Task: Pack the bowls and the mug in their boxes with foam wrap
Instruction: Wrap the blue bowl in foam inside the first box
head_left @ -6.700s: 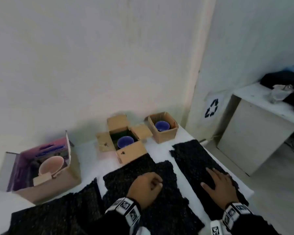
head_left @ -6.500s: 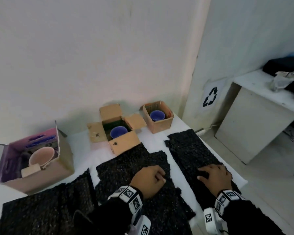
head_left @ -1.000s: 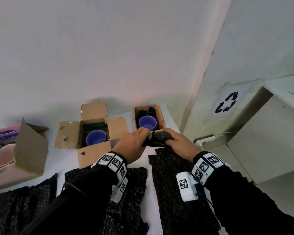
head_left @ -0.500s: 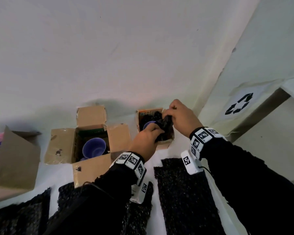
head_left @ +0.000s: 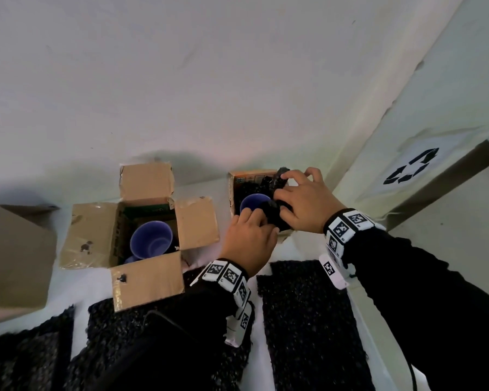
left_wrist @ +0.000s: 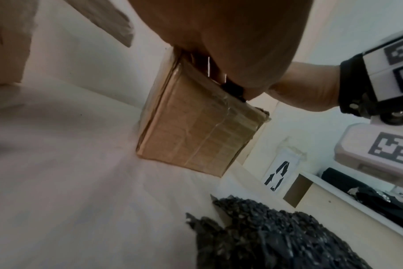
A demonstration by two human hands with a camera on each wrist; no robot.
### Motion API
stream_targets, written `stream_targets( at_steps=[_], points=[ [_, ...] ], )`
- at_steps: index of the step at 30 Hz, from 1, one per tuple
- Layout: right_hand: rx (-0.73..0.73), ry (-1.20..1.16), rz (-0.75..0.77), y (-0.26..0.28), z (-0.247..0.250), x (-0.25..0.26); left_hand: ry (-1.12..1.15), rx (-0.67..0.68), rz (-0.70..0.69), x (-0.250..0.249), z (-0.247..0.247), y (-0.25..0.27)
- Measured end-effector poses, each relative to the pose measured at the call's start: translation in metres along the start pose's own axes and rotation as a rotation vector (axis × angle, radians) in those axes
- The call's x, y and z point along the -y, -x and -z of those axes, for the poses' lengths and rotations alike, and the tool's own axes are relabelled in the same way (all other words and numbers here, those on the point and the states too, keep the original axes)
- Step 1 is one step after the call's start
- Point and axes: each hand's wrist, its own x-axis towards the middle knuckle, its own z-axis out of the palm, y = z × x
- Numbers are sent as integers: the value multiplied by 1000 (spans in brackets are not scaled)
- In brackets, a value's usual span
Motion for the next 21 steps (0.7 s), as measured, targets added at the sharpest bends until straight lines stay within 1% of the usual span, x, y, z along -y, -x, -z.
stream_targets(
  at_steps=[4, 7, 9, 12, 14, 16, 18, 20, 21],
  points=[
    [-5, 48, -36, 0, -5, -1, 19, -49, 13, 1, -2, -2],
    [-16, 29, -83, -1, -7, -2, 10, -65, 3, 2, -5, 4],
    [14, -8, -119, -3, -6, -3, 18, -70, 0, 3, -4, 4],
    [98, -19, -171, -6, -5, -1, 27, -38, 14, 7, -1, 0],
    [83, -57, -214, -9, -3, 5, 92, -42, 43, 11, 1, -2],
    [35, -105, -179, -11, -3, 11, 218, -87, 96, 14, 1, -3],
    [56, -99, -74, -12, -4, 15, 272, -93, 117, 15, 1, -5],
    [105, -89, 8, -12, -5, 15, 212, -77, 86, 14, 0, -6],
    [101, -117, 33, -11, -4, 13, 166, -75, 62, 14, -1, -5]
  ],
)
